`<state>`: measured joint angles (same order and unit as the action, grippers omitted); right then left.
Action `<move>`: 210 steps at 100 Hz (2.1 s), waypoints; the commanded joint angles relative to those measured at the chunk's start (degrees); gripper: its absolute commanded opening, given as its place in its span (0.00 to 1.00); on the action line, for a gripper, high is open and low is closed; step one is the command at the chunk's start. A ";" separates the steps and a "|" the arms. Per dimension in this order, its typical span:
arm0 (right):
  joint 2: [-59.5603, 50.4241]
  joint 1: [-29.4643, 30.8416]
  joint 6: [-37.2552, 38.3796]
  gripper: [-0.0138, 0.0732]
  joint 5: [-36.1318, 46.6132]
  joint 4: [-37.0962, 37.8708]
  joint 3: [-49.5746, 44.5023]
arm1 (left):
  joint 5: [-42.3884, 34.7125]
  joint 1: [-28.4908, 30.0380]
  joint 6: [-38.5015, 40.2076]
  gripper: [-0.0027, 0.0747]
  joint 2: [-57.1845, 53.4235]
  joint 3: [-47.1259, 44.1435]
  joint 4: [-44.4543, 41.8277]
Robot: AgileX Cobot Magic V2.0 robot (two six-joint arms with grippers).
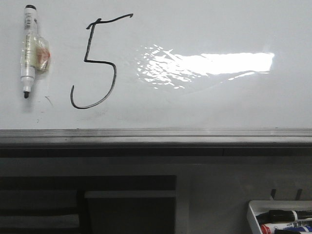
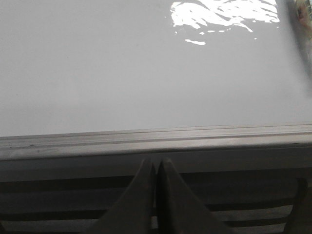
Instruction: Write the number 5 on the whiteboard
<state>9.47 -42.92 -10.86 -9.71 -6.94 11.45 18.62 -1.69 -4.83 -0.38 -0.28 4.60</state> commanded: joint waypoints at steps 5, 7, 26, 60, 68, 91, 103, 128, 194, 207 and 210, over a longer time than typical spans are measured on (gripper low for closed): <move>0.44 0.14 -0.49 0.09 4.22 0.27 1.40 | -3.82 0.19 0.09 0.01 -1.57 -1.01 0.44; 0.44 0.14 -0.49 0.09 4.22 0.27 1.40 | -3.82 0.19 0.09 0.01 -1.57 -1.01 0.44; 0.44 0.14 -0.49 0.09 4.22 0.27 1.40 | -3.82 0.19 0.09 0.01 -1.57 -1.01 0.44; 0.44 0.14 -0.49 0.09 4.22 0.27 1.40 | -3.82 0.19 0.09 0.01 -1.57 -1.01 0.44; 0.44 0.14 -0.49 0.09 4.22 0.27 1.40 | -3.82 0.19 0.09 0.01 -1.57 -1.01 0.44; 0.44 1.34 -0.11 0.09 6.17 1.66 1.40 | -3.82 0.19 0.09 0.01 -1.57 -1.01 0.44; 0.44 4.89 2.03 0.09 5.89 1.98 1.40 | -3.82 0.19 0.09 0.01 -1.57 -1.01 0.44; 0.44 19.70 13.57 0.09 6.42 10.63 1.40 | -3.82 0.19 0.09 0.01 -1.57 -1.01 0.44; -11.13 48.80 13.57 0.09 4.07 10.63 -12.84 | -3.82 0.19 0.09 0.01 -1.57 -1.01 0.44; -11.13 48.80 13.57 0.09 -7.35 10.63 -13.62 | -3.82 0.19 0.09 0.01 -1.57 -1.01 0.44; -11.13 48.80 13.57 0.09 -8.74 10.63 -13.63 | -3.82 0.19 0.09 0.01 -1.57 -1.01 0.44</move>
<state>-0.63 5.38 2.59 -16.99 3.09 -0.94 18.75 -1.69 -4.83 -0.38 -0.28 4.60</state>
